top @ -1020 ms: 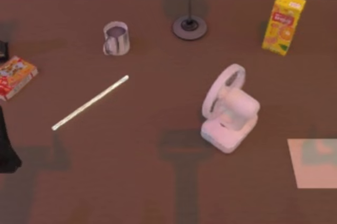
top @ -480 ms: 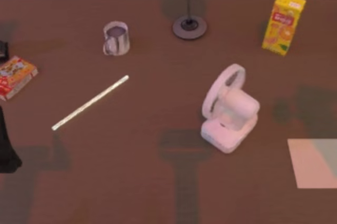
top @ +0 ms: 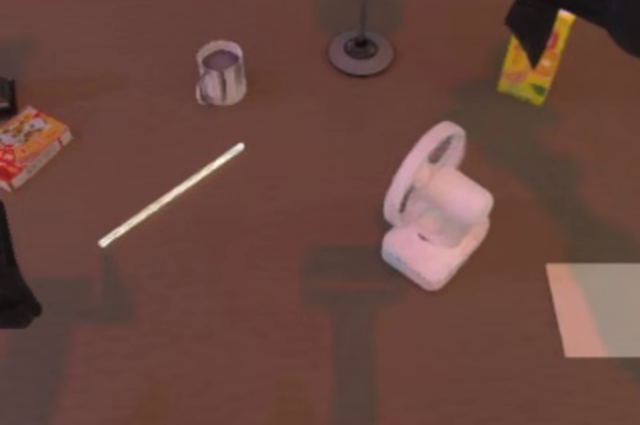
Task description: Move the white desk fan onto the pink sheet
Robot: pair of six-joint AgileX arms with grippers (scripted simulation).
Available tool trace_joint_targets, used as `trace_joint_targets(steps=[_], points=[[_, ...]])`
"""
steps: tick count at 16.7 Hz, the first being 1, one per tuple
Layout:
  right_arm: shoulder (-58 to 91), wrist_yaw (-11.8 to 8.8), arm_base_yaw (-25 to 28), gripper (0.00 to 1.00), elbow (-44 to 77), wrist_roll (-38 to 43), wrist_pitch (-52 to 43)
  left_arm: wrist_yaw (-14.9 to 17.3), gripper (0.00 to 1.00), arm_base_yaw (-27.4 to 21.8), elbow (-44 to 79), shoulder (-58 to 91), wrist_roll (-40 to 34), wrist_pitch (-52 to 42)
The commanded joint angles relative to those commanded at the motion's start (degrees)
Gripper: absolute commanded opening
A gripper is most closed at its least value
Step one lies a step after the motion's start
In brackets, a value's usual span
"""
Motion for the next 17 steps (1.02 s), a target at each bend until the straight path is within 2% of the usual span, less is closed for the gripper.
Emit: trace_joint_targets(steps=[4, 8, 12, 17], points=[[17.26, -1.52, 4.74, 1.0, 19.8, 11.55, -10.8, 0.0, 1.0, 0.0, 0.0, 0.0, 0.0, 0.0], [29.81, -3.55, 8.62, 1.0, 33.6, 20.1, -18.25, 0.0, 1.0, 0.0, 0.0, 0.0, 0.0, 0.0], [34.87, -4.71, 10.37, 1.0, 39.13, 23.59, -21.21, 0.0, 1.0, 0.0, 0.0, 0.0, 0.0, 0.0], [34.8, -4.64, 10.09, 1.0, 39.01, 23.52, -21.08, 0.0, 1.0, 0.0, 0.0, 0.0, 0.0, 0.0]])
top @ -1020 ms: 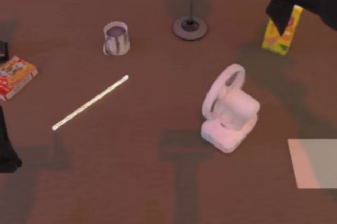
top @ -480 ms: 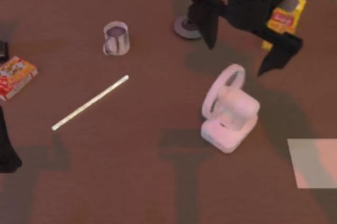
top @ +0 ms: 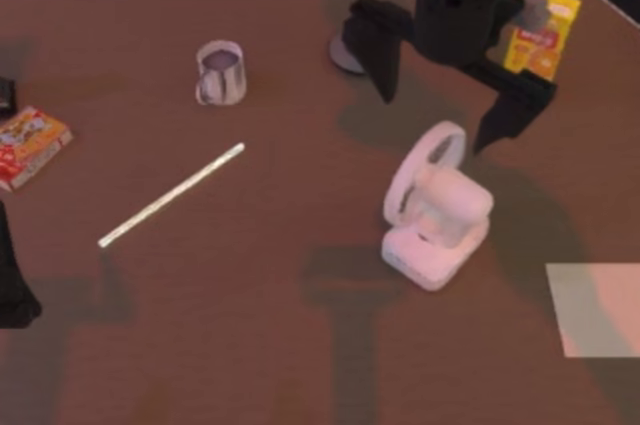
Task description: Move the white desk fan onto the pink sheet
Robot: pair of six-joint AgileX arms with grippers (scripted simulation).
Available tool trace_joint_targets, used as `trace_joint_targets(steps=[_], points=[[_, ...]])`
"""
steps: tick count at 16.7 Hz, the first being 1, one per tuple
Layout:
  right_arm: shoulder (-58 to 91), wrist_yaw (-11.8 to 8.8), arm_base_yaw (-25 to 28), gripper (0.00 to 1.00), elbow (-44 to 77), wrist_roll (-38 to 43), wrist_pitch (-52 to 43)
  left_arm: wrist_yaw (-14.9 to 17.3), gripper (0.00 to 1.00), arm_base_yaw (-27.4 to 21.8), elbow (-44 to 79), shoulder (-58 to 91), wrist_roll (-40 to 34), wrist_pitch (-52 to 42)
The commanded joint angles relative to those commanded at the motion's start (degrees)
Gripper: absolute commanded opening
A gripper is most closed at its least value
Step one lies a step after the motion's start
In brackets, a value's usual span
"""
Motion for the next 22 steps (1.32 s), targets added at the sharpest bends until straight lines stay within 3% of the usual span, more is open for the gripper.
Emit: trace_joint_targets(steps=[9, 14, 22], points=[[-2.24, -0.1, 0.35, 1.0, -14.61, 0.1, 12.18, 0.0, 1.0, 0.0, 0.0, 0.0, 0.0, 0.0], [-2.37, -0.1, 0.39, 1.0, -15.49, 0.13, 13.05, 0.0, 1.0, 0.0, 0.0, 0.0, 0.0, 0.0], [-2.37, -0.1, 0.39, 0.4, -15.49, 0.13, 13.05, 0.0, 1.0, 0.0, 0.0, 0.0, 0.0, 0.0]])
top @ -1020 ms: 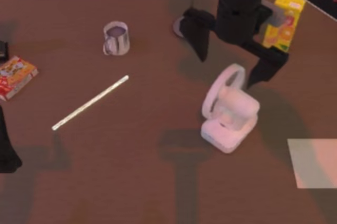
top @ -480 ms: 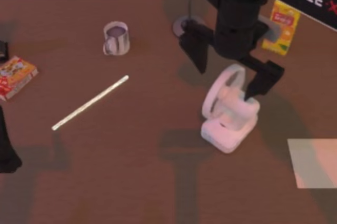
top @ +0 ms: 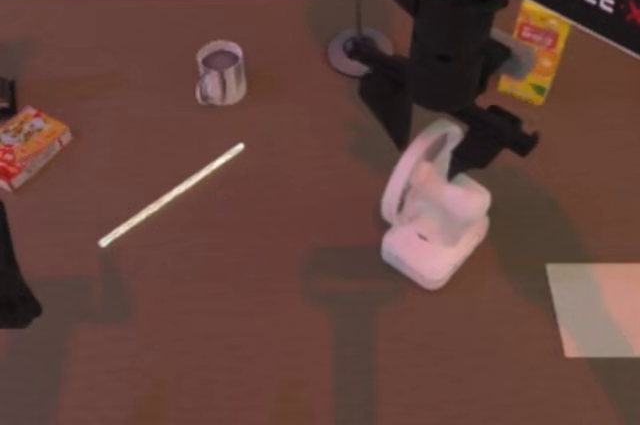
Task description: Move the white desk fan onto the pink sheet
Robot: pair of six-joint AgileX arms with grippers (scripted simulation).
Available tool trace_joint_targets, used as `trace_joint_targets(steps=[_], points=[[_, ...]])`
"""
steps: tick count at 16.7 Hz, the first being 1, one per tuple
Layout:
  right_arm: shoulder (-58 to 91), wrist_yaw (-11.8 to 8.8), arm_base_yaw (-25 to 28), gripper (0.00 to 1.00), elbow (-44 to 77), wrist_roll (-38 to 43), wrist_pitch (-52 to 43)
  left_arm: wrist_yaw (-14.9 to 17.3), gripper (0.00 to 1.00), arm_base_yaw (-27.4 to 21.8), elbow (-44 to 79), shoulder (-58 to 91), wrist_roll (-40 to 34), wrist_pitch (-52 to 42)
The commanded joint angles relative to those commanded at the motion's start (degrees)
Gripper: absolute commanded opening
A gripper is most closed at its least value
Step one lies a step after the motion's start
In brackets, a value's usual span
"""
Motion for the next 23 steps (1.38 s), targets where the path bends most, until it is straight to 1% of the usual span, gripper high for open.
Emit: trace_joint_targets(steps=[5, 6, 15, 17, 23], points=[[0.0, 0.0, 0.0, 0.02, 0.0, 0.0, 0.0, 0.0, 1.0, 0.0, 0.0, 0.0, 0.0, 0.0], [0.0, 0.0, 0.0, 0.0, 0.0, 0.0, 0.0, 0.0, 1.0, 0.0, 0.0, 0.0, 0.0, 0.0], [-0.49, 0.03, -0.15, 0.0, -0.03, 0.02, -0.24, 0.0, 1.0, 0.0, 0.0, 0.0, 0.0, 0.0], [0.04, 0.07, -0.14, 0.0, 2.19, 0.21, -2.33, 0.0, 1.0, 0.0, 0.0, 0.0, 0.0, 0.0], [1.93, 0.06, 0.28, 0.0, 14.85, 0.02, -12.56, 0.0, 1.0, 0.0, 0.0, 0.0, 0.0, 0.0]])
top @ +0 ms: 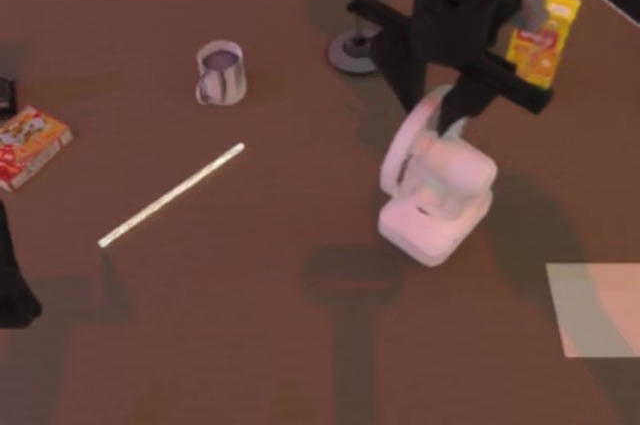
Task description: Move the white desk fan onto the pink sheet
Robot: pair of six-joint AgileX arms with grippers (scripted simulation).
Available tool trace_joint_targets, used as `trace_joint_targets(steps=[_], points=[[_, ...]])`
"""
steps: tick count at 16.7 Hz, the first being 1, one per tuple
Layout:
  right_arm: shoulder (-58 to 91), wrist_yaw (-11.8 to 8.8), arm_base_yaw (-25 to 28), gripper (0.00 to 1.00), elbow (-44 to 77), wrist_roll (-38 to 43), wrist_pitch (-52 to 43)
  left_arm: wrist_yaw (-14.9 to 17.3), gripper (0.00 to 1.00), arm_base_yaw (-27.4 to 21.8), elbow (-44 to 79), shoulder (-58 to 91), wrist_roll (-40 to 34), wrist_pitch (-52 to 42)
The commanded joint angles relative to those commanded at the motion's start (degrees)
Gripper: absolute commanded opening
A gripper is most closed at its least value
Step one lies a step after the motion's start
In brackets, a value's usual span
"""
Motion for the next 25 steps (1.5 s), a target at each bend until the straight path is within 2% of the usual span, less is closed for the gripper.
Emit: trace_joint_targets(steps=[7, 10, 12, 14, 17, 21, 25], points=[[-0.29, -0.16, -0.31, 0.0, 0.36, -0.54, -0.72, 0.0, 1.0, 0.0, 0.0, 0.0, 0.0, 0.0], [-1.63, -1.18, -0.89, 0.0, -1.97, -5.76, -1.89, 0.0, 1.0, 0.0, 0.0, 0.0, 0.0, 0.0], [-3.27, -2.17, -1.63, 0.0, -4.5, -12.24, -2.97, 0.0, 1.0, 0.0, 0.0, 0.0, 0.0, 0.0], [-5.56, -3.26, -2.65, 0.0, -7.64, -21.23, -3.95, 0.0, 1.0, 0.0, 0.0, 0.0, 0.0, 0.0], [-10.28, -4.73, -4.61, 0.0, -13.45, -38.99, -4.59, 0.0, 1.0, 0.0, 0.0, 0.0, 0.0, 0.0], [-18.24, -5.96, -7.81, 0.0, -22.63, -67.68, -3.54, 0.0, 1.0, 0.0, 0.0, 0.0, 0.0, 0.0], [-26.77, -5.87, -11.34, 0.0, -32.6, -97.47, -0.39, 0.0, 1.0, 0.0, 0.0, 0.0, 0.0, 0.0]])
